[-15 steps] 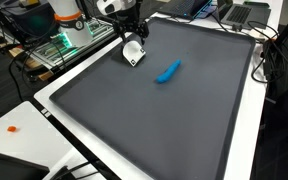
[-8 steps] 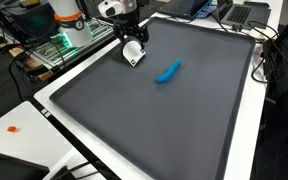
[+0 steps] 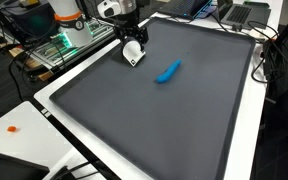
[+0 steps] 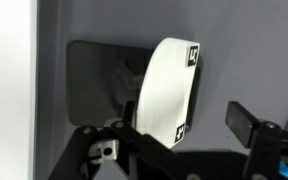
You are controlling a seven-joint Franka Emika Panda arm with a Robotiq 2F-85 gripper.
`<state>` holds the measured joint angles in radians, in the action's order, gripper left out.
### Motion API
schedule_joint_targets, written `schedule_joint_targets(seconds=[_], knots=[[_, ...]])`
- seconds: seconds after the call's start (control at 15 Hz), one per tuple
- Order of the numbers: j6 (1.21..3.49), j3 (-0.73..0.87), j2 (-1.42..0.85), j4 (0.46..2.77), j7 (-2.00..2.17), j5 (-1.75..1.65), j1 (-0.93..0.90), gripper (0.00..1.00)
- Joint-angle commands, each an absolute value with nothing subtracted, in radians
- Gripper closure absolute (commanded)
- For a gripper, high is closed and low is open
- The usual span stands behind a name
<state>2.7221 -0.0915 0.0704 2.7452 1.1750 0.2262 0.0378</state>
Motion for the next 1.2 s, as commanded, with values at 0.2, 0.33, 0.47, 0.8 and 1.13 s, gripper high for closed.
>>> schedule_joint_targets(seconds=[0.2,0.33,0.47,0.8,1.13], knots=[[2.728,-0.070,0.066,2.744,1.152,0.343,0.003,0.12],[2.728,-0.069,0.066,2.744,1.150,0.380,-0.003,0.28],[2.731,-0.067,0.064,2.744,1.151,0.400,-0.007,0.48],[2.736,-0.063,0.064,2.744,1.160,0.406,-0.005,0.88],[2.742,-0.058,0.071,2.740,1.165,0.404,-0.004,1.00]])
